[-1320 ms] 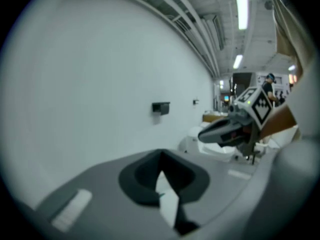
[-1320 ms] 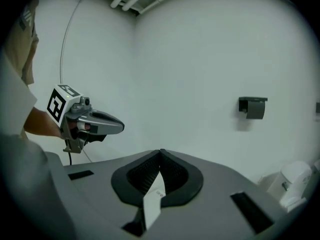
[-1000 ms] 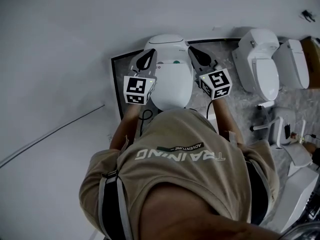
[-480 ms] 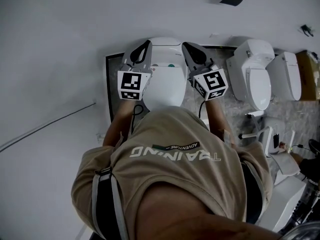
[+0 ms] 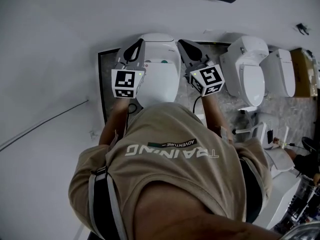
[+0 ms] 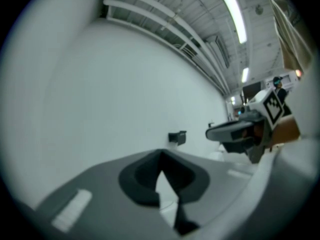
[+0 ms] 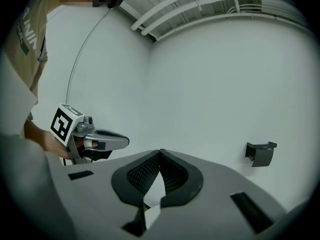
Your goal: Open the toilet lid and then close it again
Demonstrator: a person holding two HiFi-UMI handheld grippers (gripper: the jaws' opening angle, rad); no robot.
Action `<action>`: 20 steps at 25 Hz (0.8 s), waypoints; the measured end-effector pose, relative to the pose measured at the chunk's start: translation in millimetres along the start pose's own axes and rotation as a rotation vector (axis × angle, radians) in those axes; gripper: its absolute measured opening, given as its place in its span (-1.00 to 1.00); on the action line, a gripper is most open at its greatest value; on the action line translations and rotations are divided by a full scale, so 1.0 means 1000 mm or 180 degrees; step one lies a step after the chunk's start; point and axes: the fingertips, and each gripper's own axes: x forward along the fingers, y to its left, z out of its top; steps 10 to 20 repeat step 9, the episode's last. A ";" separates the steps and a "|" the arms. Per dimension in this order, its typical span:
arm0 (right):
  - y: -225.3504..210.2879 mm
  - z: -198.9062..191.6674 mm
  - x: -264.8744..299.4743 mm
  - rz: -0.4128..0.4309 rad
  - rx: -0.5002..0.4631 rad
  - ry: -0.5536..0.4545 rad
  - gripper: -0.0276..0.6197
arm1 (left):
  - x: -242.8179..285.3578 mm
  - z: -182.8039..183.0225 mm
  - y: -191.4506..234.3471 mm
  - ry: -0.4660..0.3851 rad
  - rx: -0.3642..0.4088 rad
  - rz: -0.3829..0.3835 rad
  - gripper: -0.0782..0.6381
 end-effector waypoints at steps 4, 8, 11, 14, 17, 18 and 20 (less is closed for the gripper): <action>0.002 -0.003 0.000 -0.0005 0.0023 -0.0016 -0.87 | -0.001 -0.007 -0.001 0.0064 -0.0006 -0.0021 -0.77; 0.013 0.004 0.006 0.0062 -0.0016 -0.0058 -0.87 | -0.004 0.005 0.007 -0.0044 0.0027 -0.0031 -0.77; 0.016 0.007 0.008 0.0077 -0.0047 -0.0077 -0.87 | -0.004 0.010 0.009 -0.0075 0.0051 -0.0031 -0.77; 0.016 0.007 0.008 0.0077 -0.0047 -0.0077 -0.87 | -0.004 0.010 0.009 -0.0075 0.0051 -0.0031 -0.77; 0.016 0.007 0.008 0.0077 -0.0047 -0.0077 -0.87 | -0.004 0.010 0.009 -0.0075 0.0051 -0.0031 -0.77; 0.016 0.007 0.008 0.0077 -0.0047 -0.0077 -0.87 | -0.004 0.010 0.009 -0.0075 0.0051 -0.0031 -0.77; 0.016 0.007 0.008 0.0077 -0.0047 -0.0077 -0.87 | -0.004 0.010 0.009 -0.0075 0.0051 -0.0031 -0.77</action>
